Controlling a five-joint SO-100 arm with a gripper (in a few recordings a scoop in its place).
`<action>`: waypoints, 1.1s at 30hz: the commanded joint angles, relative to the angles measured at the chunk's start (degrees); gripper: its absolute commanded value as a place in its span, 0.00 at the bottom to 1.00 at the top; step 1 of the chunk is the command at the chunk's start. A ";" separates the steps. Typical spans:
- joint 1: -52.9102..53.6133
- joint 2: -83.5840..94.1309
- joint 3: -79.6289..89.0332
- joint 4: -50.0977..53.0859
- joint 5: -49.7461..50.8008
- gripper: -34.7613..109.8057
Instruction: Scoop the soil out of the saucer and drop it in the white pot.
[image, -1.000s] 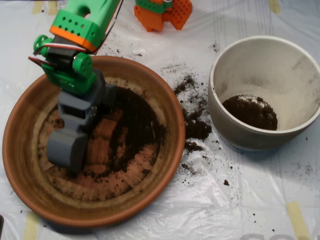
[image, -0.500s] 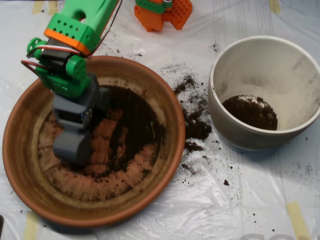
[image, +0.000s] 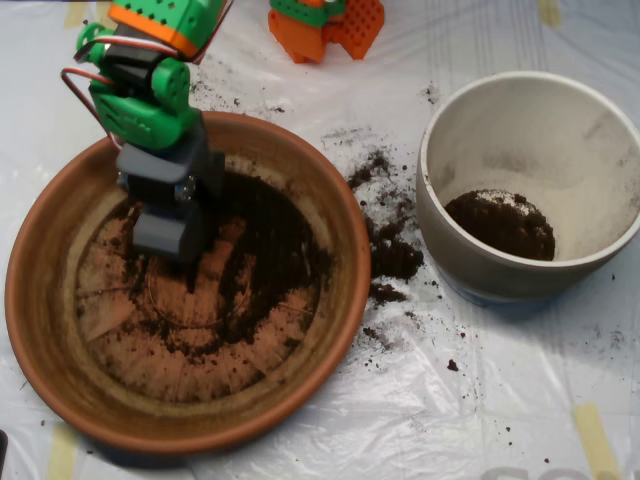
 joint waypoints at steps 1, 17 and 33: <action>-0.18 6.42 6.50 -0.44 -0.44 0.28; -10.99 13.89 -6.59 10.99 8.53 0.24; -27.42 34.54 -11.60 19.86 9.05 0.24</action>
